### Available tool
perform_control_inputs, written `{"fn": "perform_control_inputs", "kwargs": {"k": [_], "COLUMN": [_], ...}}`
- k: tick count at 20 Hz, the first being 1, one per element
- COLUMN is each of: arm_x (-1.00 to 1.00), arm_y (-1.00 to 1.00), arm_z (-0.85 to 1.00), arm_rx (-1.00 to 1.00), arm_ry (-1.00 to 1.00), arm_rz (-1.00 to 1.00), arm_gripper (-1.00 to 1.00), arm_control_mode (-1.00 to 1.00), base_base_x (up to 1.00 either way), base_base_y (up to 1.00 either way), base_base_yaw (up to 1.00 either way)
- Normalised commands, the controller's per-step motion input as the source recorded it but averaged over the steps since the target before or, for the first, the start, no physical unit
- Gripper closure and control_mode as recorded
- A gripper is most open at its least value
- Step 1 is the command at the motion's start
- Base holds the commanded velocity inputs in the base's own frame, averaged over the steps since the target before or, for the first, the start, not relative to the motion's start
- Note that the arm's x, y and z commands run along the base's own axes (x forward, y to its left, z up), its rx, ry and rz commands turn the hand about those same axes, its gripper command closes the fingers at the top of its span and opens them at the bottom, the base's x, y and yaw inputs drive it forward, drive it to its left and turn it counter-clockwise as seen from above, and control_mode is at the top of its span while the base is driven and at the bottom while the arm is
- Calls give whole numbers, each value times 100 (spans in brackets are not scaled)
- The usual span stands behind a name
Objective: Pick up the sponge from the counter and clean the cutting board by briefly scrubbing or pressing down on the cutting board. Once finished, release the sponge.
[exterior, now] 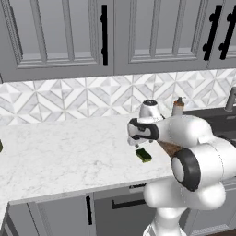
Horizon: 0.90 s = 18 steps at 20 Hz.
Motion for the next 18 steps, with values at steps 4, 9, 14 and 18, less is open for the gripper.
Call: {"fn": "perform_control_inputs", "kwargs": {"k": [4,9,14,18], "arm_x": [-93,-88,-89,-65], "arm_y": [-50,-24,-7,0], "arm_z": [100,100,100,100], "arm_rx": [22,17,9,4], "arm_ry": [-62,-62,-56,-44], "arm_rz": [0,-3,-14,-14], "arm_gripper": [-100,-100,-100,-100], "arm_control_mode": [-100,-100,-100,-100], "base_base_x": [0,0,0,0], "base_base_y": [0,0,0,0], "base_base_yaw": [0,0,0,0]}}
